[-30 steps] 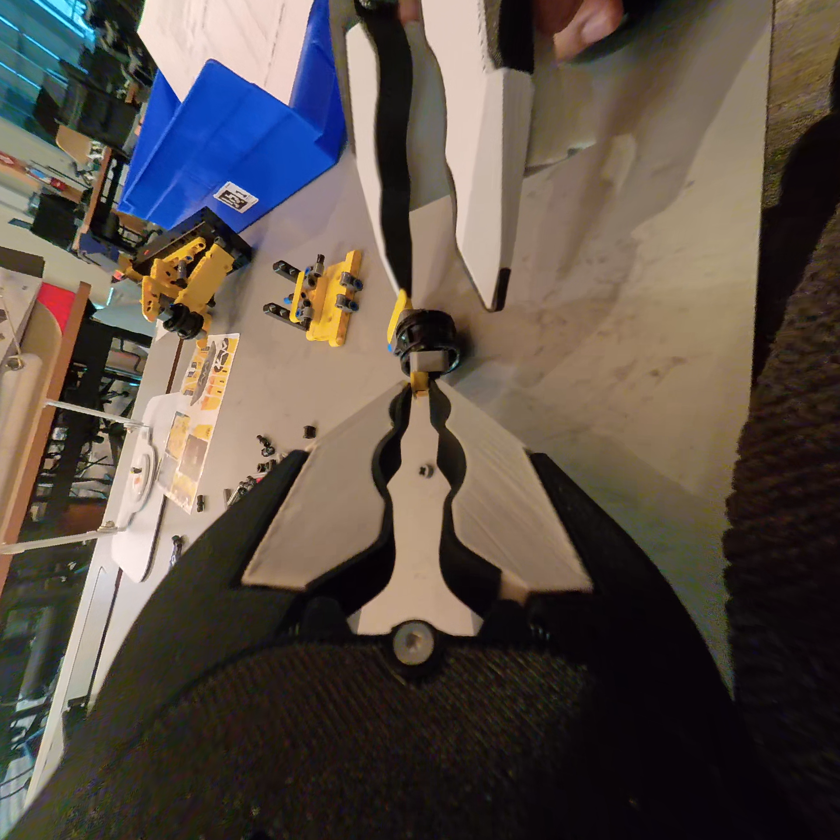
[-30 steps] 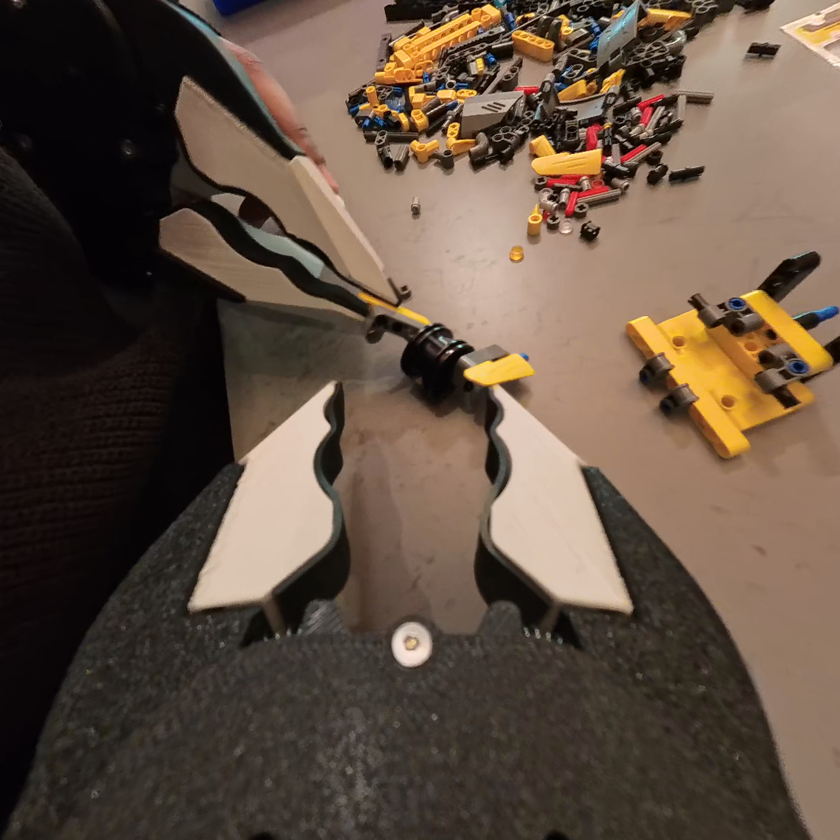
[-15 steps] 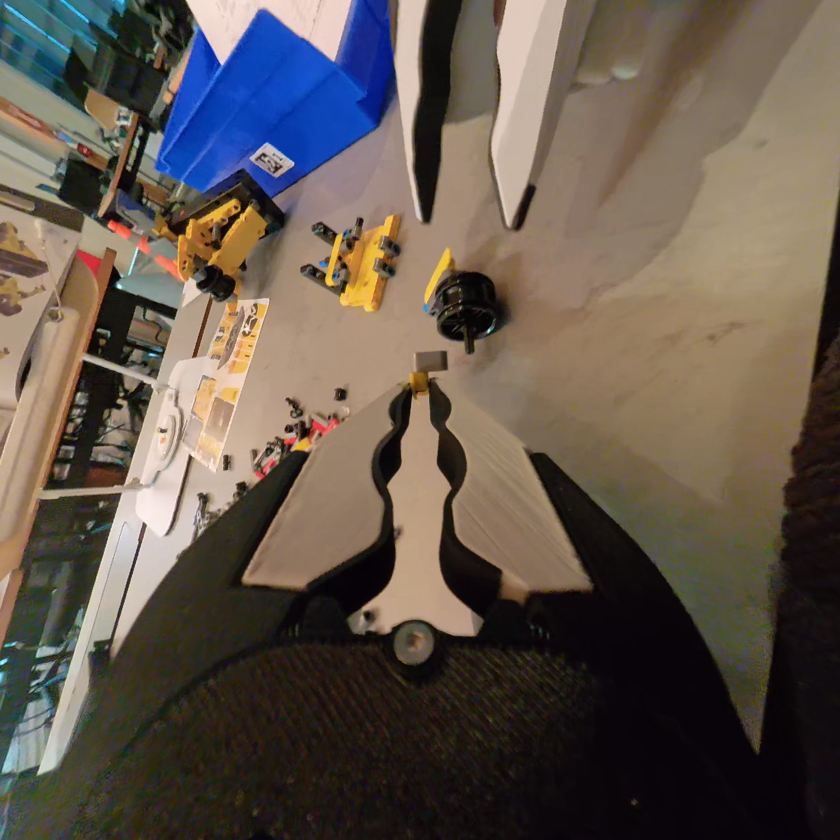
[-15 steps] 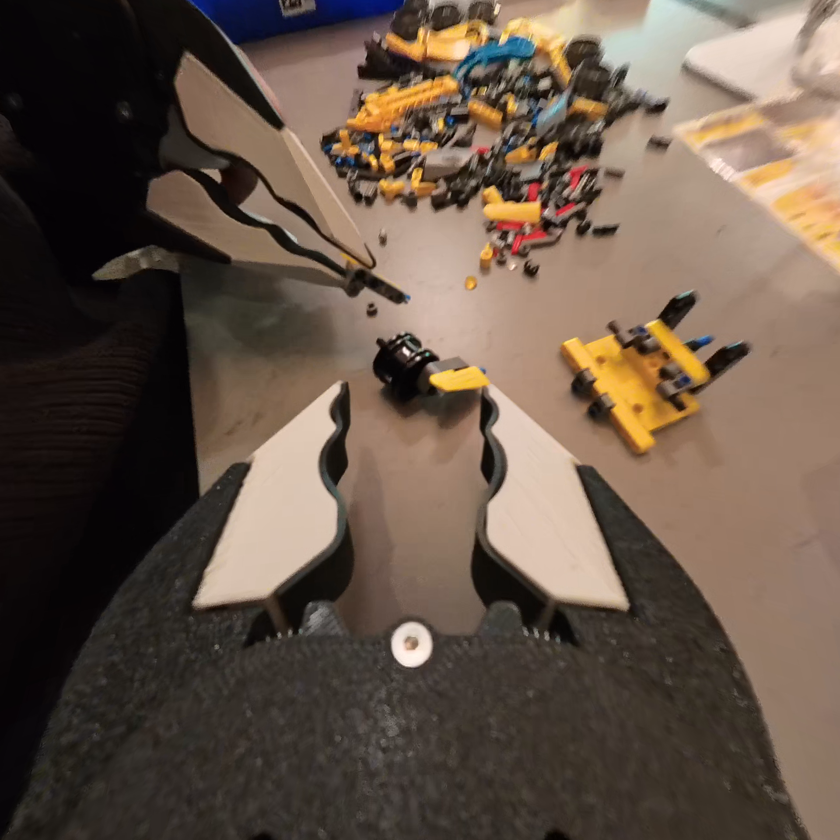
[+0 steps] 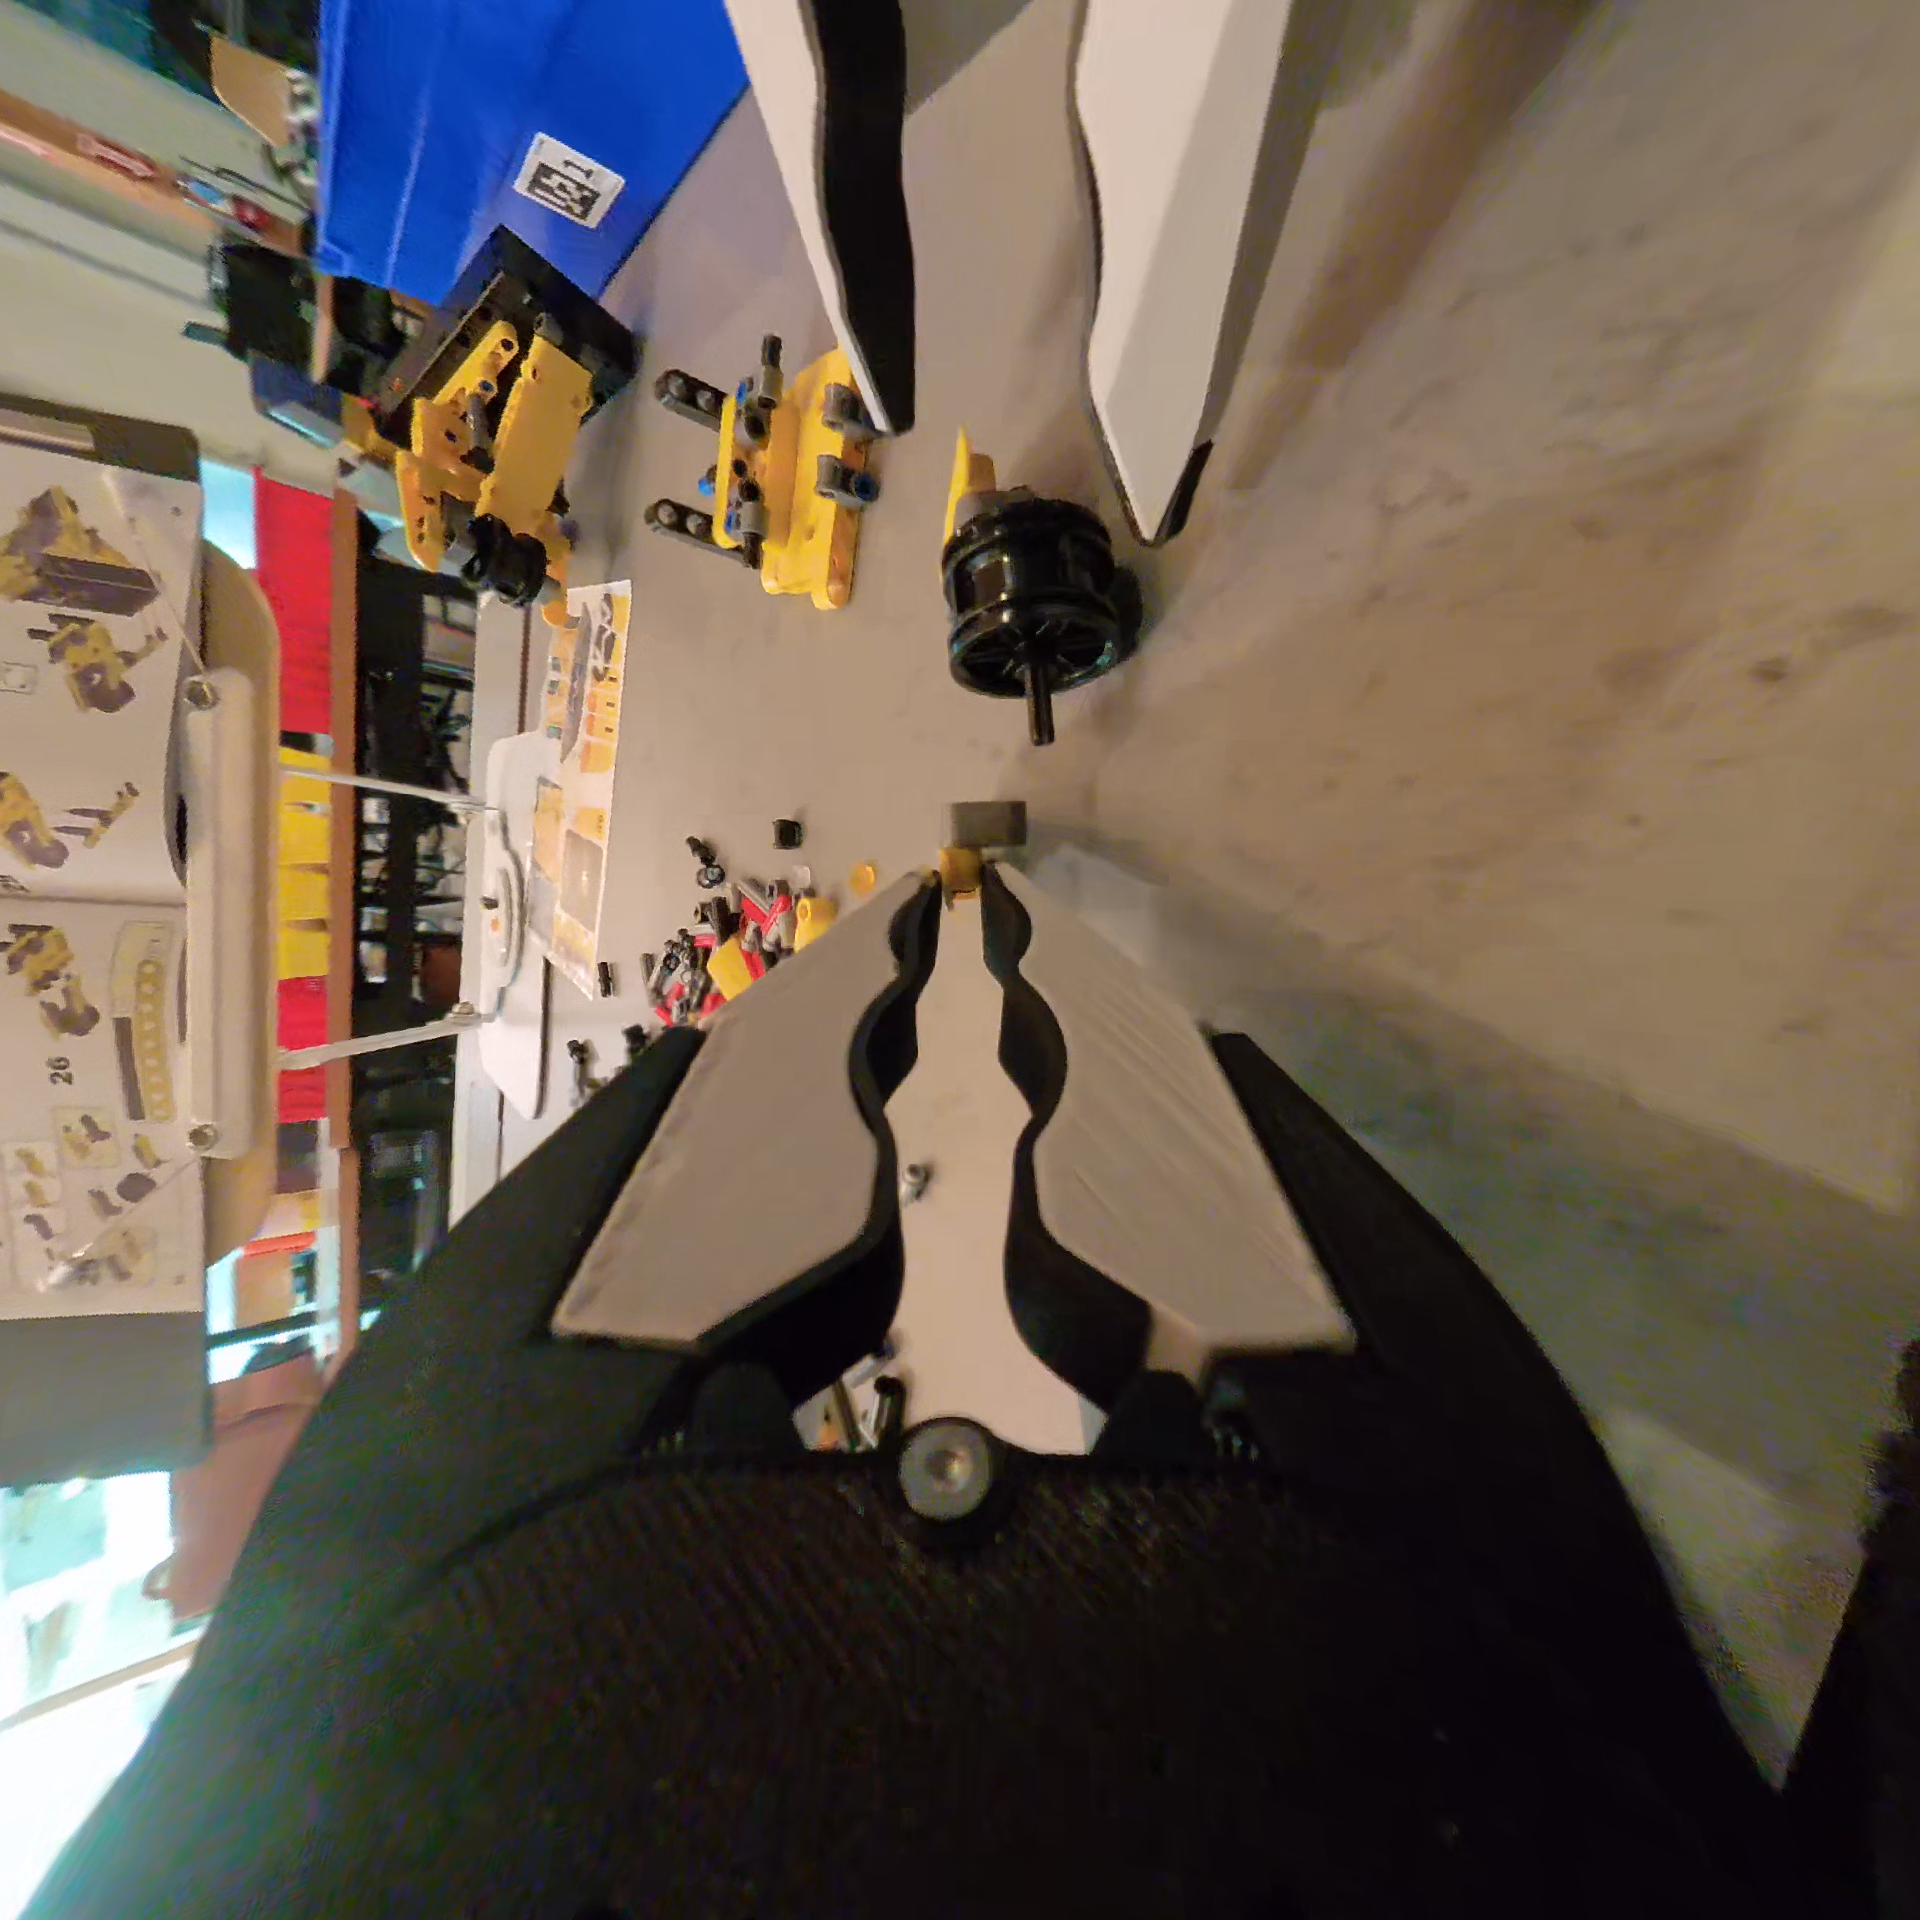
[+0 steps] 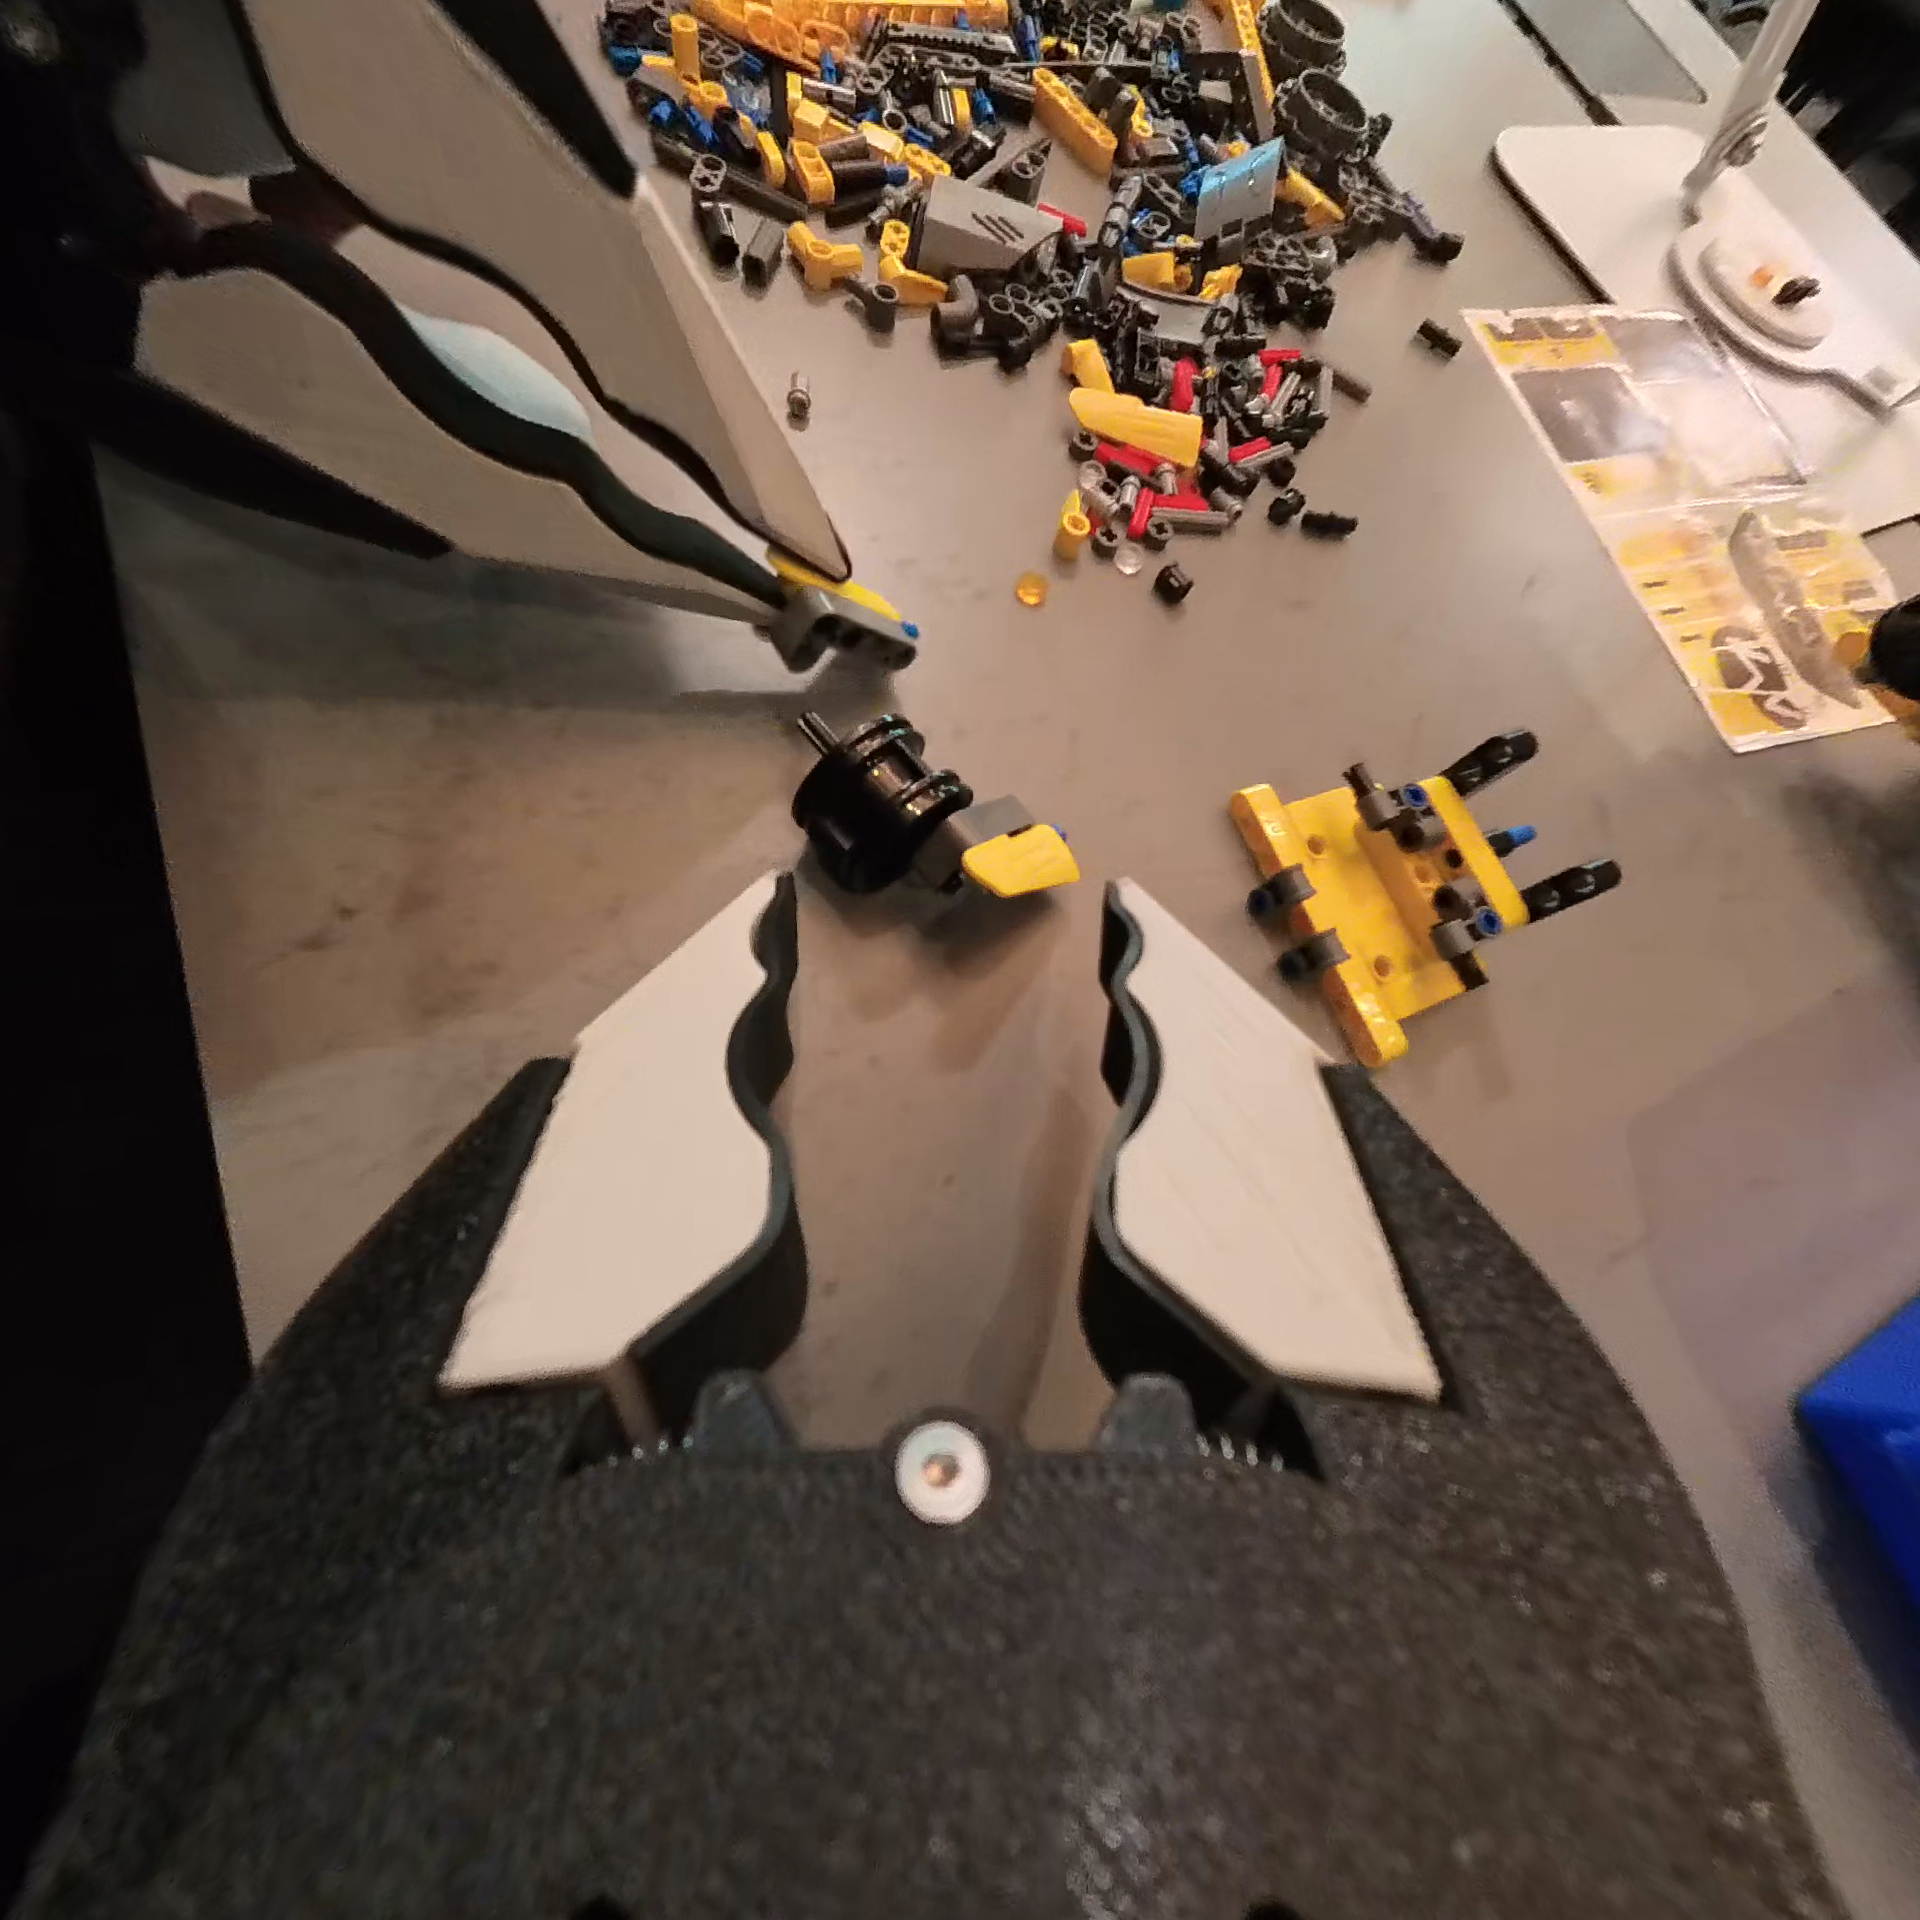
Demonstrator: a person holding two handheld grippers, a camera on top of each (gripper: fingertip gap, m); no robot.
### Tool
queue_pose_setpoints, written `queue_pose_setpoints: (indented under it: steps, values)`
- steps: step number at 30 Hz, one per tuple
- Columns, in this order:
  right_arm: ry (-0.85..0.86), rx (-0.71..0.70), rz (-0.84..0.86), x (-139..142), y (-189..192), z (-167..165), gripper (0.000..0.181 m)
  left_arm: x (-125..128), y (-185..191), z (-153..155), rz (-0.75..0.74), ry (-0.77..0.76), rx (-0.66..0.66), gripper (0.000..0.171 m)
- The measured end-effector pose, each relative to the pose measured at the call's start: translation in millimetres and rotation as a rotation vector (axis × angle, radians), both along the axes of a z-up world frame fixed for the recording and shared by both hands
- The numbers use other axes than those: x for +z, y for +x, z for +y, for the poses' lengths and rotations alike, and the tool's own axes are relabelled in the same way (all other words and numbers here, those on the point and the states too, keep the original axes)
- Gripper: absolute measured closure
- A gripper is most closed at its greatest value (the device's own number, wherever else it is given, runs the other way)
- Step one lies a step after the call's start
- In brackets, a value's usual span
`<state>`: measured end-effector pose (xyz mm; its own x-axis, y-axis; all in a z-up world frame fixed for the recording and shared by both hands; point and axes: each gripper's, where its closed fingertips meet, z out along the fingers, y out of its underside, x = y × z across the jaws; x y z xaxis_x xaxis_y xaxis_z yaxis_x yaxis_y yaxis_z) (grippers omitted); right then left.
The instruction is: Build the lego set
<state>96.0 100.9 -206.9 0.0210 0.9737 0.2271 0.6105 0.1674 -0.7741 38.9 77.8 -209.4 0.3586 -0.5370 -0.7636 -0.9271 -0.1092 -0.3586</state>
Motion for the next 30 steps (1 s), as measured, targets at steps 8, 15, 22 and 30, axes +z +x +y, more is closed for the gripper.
queue_pose_setpoints:
  steps: [8,15,22,30]
  values:
    - [0.005,0.003,-0.028,-5,0,-1,0.127,-1,8,1,0.105,0.009,0.019,0.167]
    - [-0.002,0.005,-0.025,-4,0,-2,0.129,-1,12,1,0.128,0.003,0.012,0.167]
    - [-0.007,-0.002,-0.033,-6,0,-1,0.133,-1,14,-1,0.153,0.01,0.002,0.167]
    - [-0.004,-0.003,-0.047,-8,-1,-1,0.135,0,15,-2,0.156,0.015,0.0,0.166]
